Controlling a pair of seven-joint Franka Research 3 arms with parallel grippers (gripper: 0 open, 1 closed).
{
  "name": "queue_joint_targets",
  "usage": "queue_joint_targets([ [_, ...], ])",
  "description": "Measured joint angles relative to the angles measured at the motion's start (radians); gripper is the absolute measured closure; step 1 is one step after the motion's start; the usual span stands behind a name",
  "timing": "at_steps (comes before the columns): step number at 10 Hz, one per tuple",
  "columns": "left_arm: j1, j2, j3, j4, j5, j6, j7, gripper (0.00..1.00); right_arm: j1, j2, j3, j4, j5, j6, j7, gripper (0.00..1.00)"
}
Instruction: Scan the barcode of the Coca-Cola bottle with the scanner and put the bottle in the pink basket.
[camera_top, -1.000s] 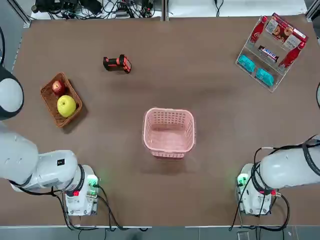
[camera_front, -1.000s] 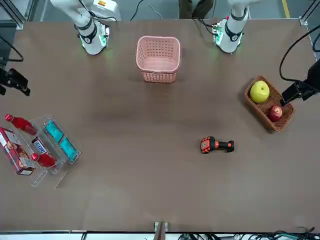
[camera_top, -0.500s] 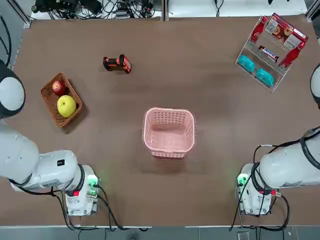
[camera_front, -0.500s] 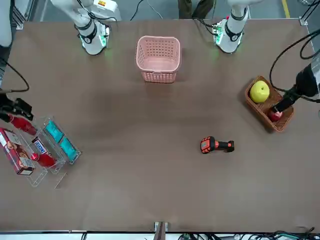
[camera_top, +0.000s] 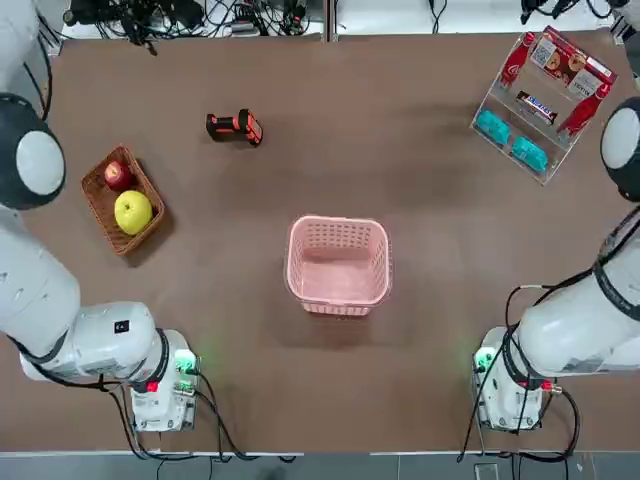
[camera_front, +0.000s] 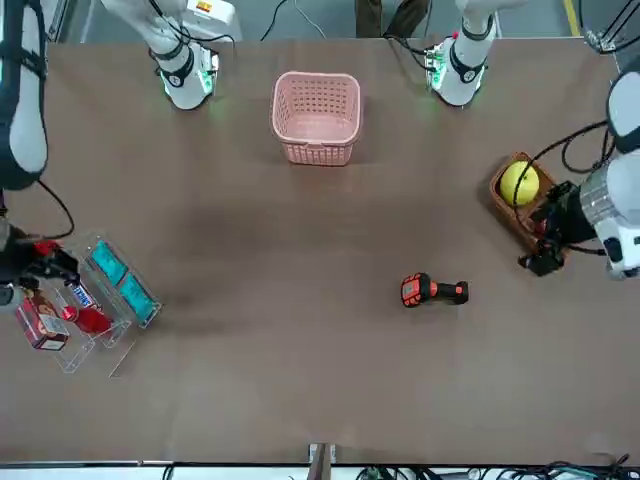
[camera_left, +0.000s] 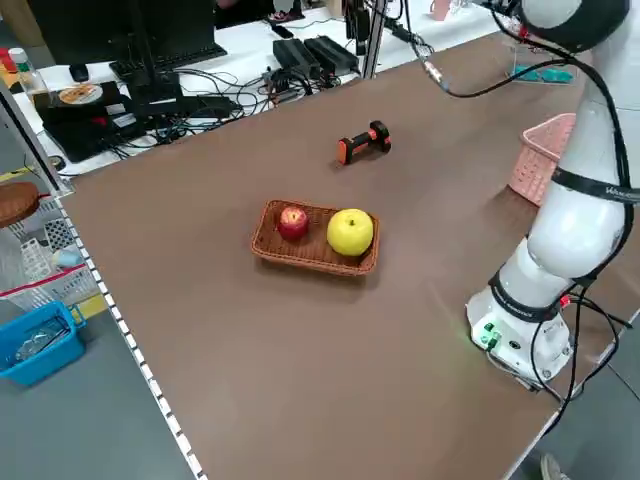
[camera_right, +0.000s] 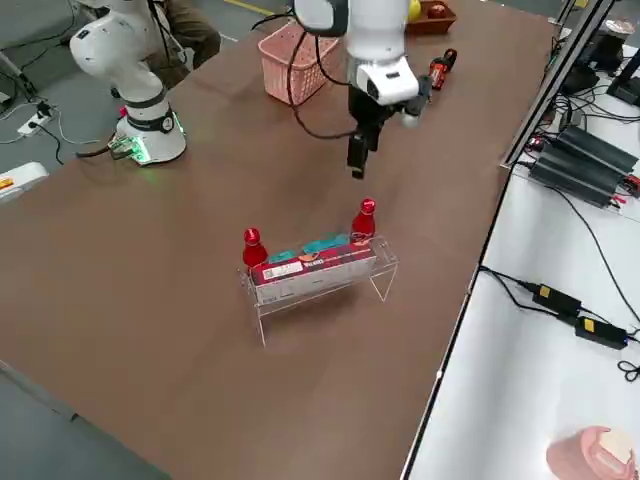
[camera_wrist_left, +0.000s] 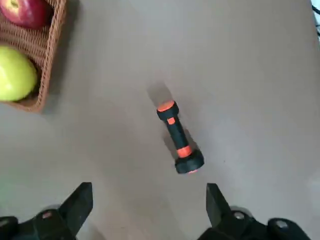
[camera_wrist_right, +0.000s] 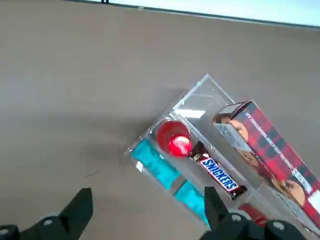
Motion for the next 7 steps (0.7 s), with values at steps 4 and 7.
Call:
queue_joint_targets([
  [4, -0.066, 0.095, -0.001, -0.008, 0.039, 0.108, -0.265, 0.00, -0.011, 0.082, 0.003, 0.011, 0.004, 0.065, -0.032, 0.03],
  [7, -0.084, 0.138, -0.052, -0.101, 0.108, 0.266, -0.381, 0.00, -0.017, 0.120, 0.002, 0.015, 0.004, 0.070, -0.044, 0.06],
])
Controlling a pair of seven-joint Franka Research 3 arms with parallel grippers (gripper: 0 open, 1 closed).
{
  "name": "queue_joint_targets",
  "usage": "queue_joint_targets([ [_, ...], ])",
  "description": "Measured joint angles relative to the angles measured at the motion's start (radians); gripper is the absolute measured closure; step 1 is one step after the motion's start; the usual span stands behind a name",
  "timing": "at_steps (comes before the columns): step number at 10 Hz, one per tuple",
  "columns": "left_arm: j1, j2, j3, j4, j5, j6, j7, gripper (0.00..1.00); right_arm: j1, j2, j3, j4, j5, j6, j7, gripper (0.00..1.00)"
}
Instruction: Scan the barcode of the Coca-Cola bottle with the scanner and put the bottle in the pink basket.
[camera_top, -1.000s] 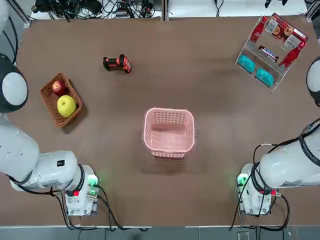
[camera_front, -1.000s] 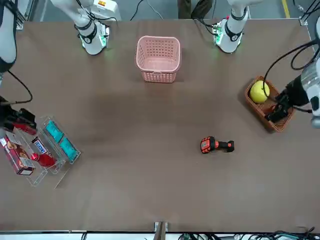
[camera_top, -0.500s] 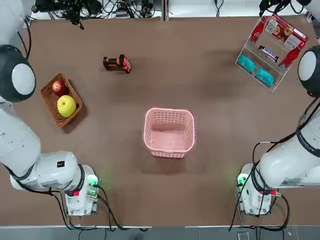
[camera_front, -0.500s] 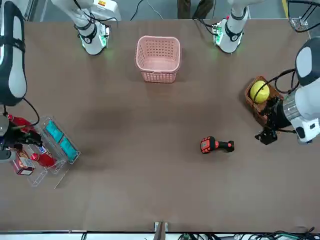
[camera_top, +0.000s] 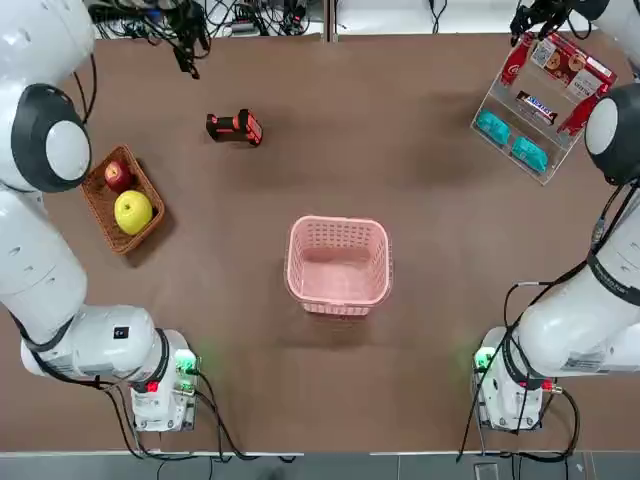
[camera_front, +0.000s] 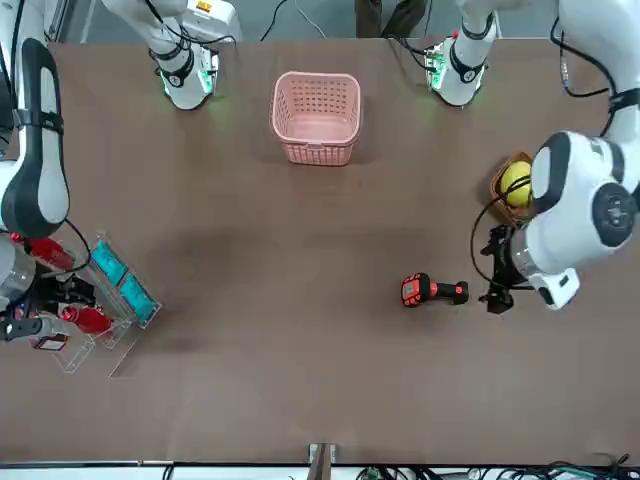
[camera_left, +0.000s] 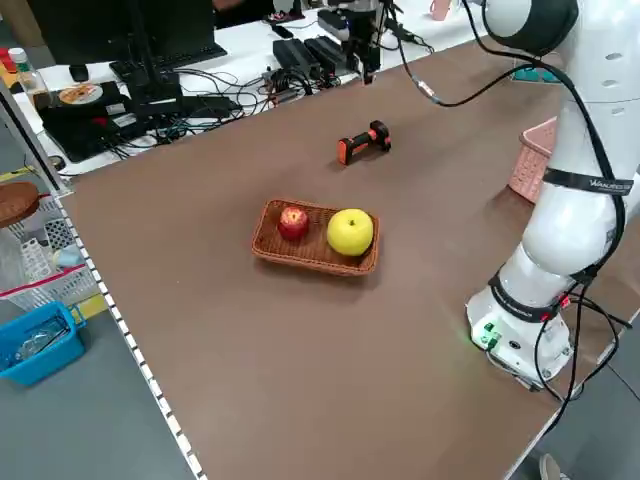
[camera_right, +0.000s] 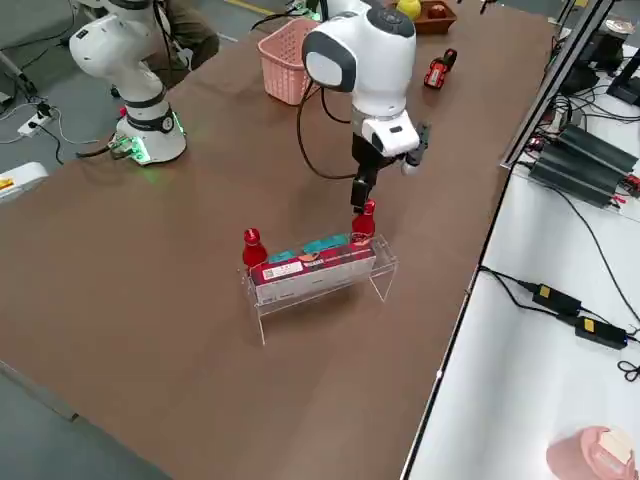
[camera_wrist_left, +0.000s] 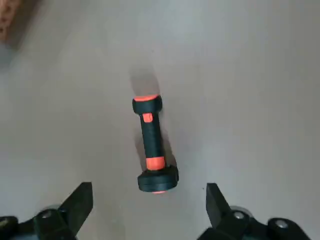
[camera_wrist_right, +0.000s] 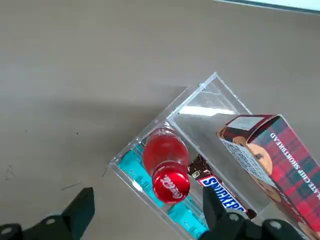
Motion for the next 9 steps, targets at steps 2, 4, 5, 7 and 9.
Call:
queue_joint_targets([
  [2, 0.000, 0.002, -0.012, -0.108, 0.009, 0.146, -0.040, 0.00, -0.007, 0.014, 0.000, 0.001, 0.000, 0.010, -0.012, 0.10],
  [4, 0.000, 0.012, -0.019, -0.184, 0.018, 0.254, -0.056, 0.00, -0.008, 0.015, 0.000, 0.005, 0.000, 0.027, -0.014, 0.20],
  [5, 0.000, 0.020, -0.027, -0.209, 0.036, 0.292, -0.067, 0.00, -0.008, 0.015, 0.000, 0.009, 0.000, 0.036, -0.014, 0.22],
  [7, 0.000, 0.039, -0.035, -0.255, 0.067, 0.372, -0.099, 0.00, -0.011, 0.016, 0.000, 0.012, 0.000, 0.037, -0.014, 0.29],
  [9, 0.001, 0.062, -0.036, -0.305, 0.091, 0.457, -0.112, 0.00, -0.014, 0.019, 0.000, 0.012, 0.001, 0.037, -0.015, 0.31],
])
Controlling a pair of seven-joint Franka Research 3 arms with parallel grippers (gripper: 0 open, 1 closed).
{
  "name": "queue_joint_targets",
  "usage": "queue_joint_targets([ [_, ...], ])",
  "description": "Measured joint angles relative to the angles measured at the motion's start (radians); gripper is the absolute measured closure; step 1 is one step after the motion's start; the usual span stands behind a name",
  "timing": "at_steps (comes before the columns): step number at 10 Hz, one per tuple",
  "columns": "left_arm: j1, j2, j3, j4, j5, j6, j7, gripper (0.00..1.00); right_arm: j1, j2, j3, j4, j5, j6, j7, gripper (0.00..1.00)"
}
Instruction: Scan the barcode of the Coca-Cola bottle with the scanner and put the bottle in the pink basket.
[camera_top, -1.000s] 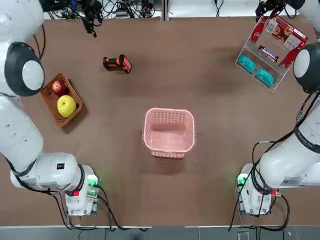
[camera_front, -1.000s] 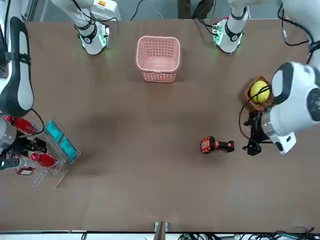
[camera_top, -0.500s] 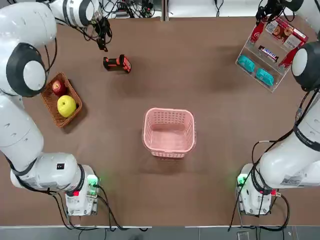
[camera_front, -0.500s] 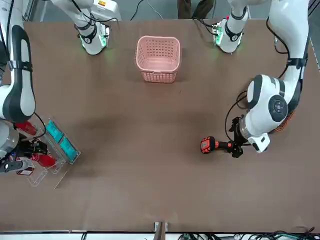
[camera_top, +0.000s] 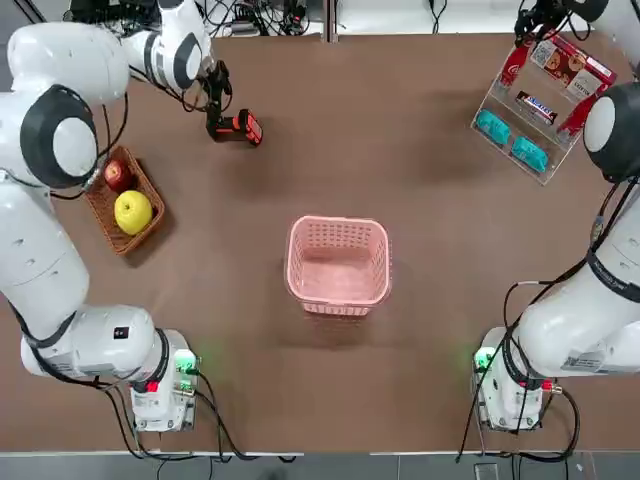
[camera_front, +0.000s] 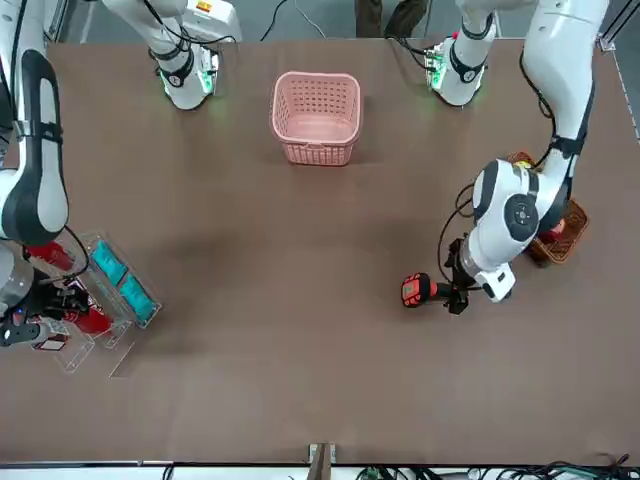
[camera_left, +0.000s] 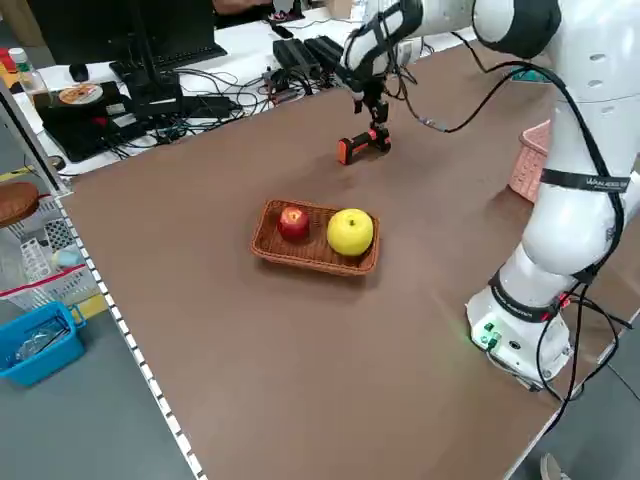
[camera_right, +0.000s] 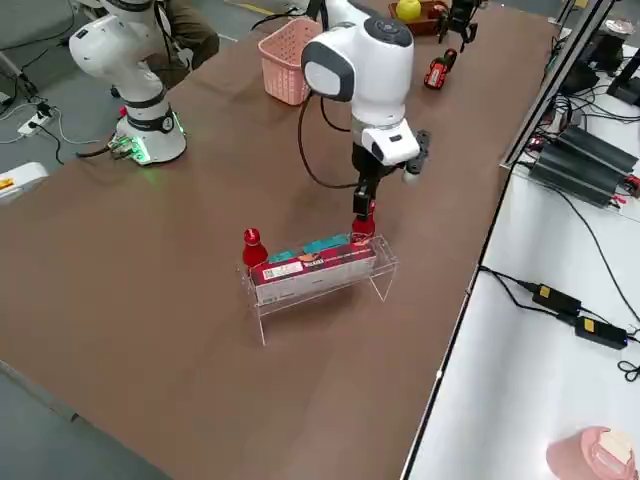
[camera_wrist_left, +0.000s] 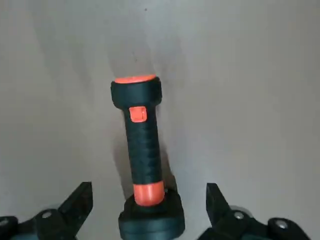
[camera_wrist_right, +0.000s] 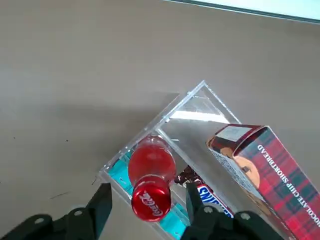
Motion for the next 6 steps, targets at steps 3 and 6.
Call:
queue_joint_targets([
  [3, 0.002, 0.010, 0.001, -0.047, 0.003, 0.065, -0.010, 0.00, 0.000, 0.002, 0.000, 0.000, 0.014, 0.009, 0.000, 0.37],
  [6, 0.005, 0.011, 0.003, -0.095, 0.003, 0.106, -0.017, 0.00, -0.002, 0.008, 0.000, 0.000, 0.017, 0.012, -0.001, 0.45],
])
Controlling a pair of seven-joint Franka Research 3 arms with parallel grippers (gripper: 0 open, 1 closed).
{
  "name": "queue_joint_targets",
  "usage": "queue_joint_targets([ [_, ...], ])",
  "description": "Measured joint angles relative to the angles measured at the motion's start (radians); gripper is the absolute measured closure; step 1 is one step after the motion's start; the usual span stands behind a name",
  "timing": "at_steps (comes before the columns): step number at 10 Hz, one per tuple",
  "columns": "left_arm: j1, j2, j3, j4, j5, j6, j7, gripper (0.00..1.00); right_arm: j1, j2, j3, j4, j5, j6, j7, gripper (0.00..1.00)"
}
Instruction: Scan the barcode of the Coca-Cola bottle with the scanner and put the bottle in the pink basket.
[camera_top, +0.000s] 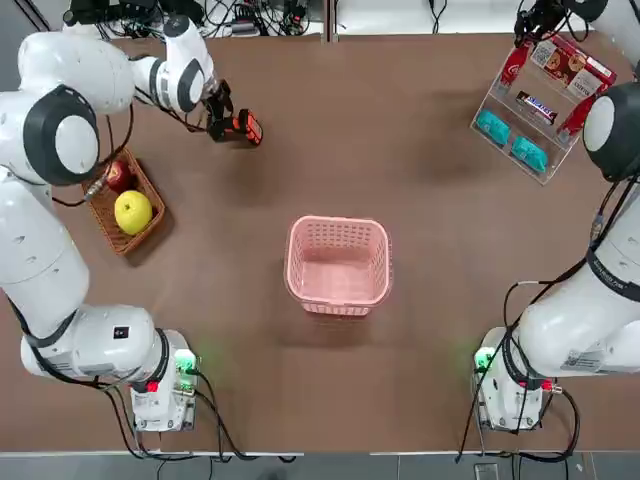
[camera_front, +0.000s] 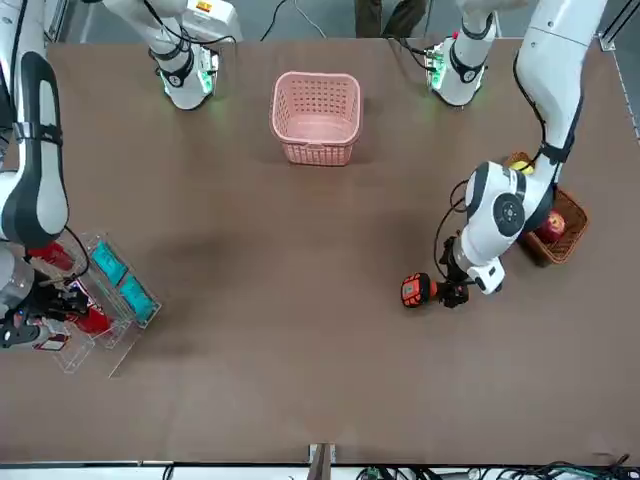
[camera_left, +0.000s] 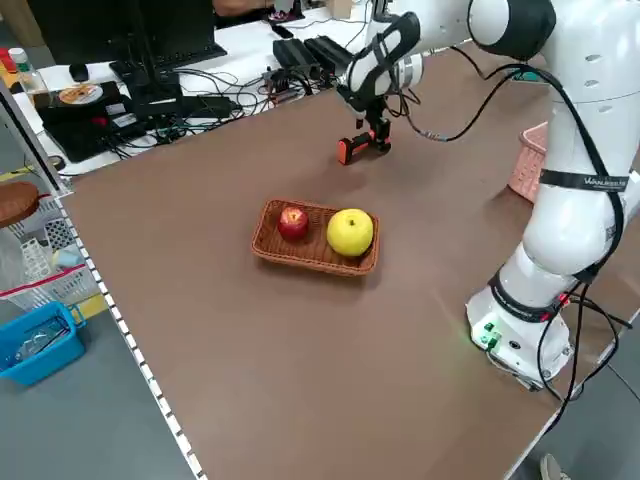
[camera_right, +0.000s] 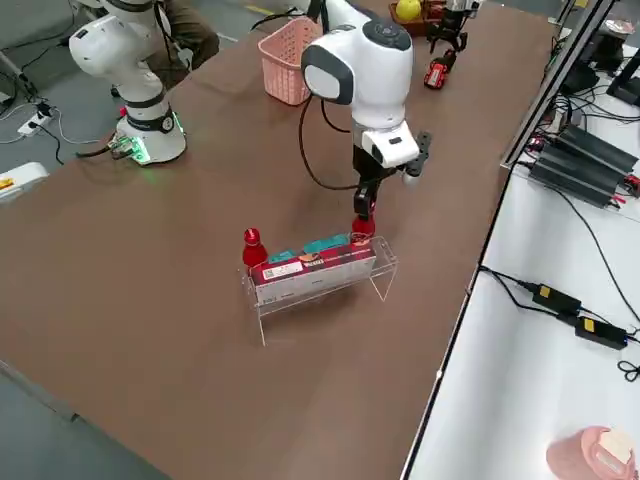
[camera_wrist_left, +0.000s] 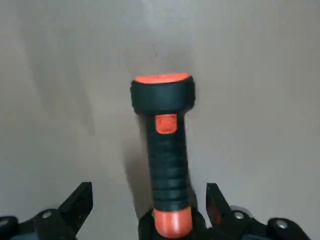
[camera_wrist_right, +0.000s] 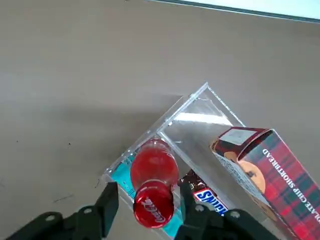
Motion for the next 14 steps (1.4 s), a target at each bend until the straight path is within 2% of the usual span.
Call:
queue_joint_targets([
  [2, 0.000, 0.000, 0.002, -0.016, 0.000, 0.004, 0.000, 0.00, -0.002, 0.005, 0.000, 0.000, 0.000, 0.003, -0.002, 0.50],
  [6, 0.009, 0.000, 0.004, -0.022, 0.027, 0.008, -0.001, 0.00, -0.008, 0.015, 0.000, 0.000, 0.000, 0.004, -0.004, 0.52],
  [9, 0.013, 0.000, 0.006, -0.030, 0.032, 0.022, -0.001, 0.00, -0.009, 0.015, 0.001, 0.001, 0.002, 0.005, -0.004, 0.66],
  [12, 0.012, 0.013, 0.006, -0.037, 0.032, 0.057, -0.001, 0.00, -0.009, 0.016, 0.000, 0.001, 0.002, 0.006, -0.004, 0.60],
  [14, 0.012, 0.026, 0.006, -0.037, 0.032, 0.075, -0.001, 0.00, -0.009, 0.016, 0.000, 0.002, 0.002, 0.006, -0.004, 0.60],
])
